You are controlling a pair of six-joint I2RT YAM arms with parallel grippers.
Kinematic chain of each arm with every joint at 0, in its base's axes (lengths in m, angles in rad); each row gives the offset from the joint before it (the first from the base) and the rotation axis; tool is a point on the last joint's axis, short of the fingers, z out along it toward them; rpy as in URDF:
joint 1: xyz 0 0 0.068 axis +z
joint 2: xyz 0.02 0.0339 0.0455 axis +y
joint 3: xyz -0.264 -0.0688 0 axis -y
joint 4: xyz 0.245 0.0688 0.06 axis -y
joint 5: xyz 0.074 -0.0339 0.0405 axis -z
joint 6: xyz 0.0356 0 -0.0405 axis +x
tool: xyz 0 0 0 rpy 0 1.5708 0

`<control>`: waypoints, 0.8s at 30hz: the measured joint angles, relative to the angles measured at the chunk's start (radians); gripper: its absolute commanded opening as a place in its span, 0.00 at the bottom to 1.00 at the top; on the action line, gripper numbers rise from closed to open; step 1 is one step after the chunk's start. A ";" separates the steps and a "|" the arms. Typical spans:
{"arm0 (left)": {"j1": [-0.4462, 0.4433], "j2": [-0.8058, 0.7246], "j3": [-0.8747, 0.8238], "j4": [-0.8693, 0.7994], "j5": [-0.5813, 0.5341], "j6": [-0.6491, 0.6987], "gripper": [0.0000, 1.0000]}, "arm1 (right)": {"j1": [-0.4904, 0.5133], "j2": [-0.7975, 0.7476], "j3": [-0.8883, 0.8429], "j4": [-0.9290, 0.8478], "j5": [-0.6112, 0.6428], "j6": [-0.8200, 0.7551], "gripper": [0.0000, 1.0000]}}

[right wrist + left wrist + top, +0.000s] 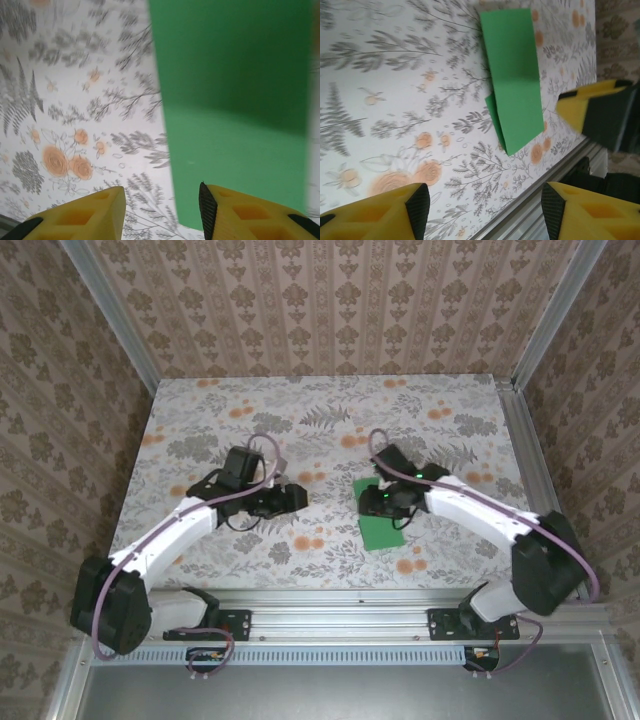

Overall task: Fold a paper plane with a square sheet of paper (pick it up from the middle)
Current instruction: Turn over the paper at the center of the table.

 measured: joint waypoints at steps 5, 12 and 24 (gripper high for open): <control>-0.143 0.154 0.126 0.047 -0.071 -0.008 0.49 | -0.133 -0.083 -0.113 -0.027 -0.027 -0.043 0.52; -0.282 0.394 0.309 0.087 -0.137 0.000 0.37 | -0.268 -0.159 -0.260 -0.016 -0.111 -0.068 0.55; -0.373 0.667 0.474 0.058 -0.193 0.049 0.31 | -0.354 -0.166 -0.410 0.153 -0.284 -0.060 0.55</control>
